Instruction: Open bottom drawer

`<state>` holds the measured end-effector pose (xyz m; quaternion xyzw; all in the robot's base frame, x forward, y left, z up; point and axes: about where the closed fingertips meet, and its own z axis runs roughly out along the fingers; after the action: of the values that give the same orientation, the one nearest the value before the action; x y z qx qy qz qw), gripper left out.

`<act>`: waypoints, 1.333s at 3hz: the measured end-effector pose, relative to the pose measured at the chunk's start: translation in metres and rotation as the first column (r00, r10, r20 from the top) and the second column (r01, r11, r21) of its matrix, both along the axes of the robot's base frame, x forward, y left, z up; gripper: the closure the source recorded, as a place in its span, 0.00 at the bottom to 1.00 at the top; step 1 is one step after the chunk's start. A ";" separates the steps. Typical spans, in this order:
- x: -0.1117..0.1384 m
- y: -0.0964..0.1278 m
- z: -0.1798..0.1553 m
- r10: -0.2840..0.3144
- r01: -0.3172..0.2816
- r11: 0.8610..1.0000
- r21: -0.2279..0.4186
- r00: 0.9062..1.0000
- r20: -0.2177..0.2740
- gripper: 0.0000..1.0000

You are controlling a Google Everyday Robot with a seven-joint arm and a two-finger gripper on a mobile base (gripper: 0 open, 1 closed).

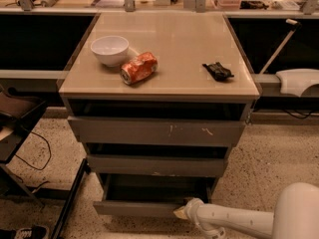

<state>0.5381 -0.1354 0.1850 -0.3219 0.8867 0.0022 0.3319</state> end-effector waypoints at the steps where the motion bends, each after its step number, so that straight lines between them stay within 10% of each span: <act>1: -0.006 -0.002 0.001 0.000 0.000 1.000 -0.002 1.000 -0.001 1.00; 4: -0.013 -0.002 0.002 0.001 -0.001 1.000 -0.004 1.000 -0.001 1.00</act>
Offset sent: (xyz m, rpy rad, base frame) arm -0.6988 -0.2727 -0.0196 -0.1768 0.0633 0.0442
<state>0.5251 -0.1374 0.1865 -0.3230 0.8868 0.0009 0.3306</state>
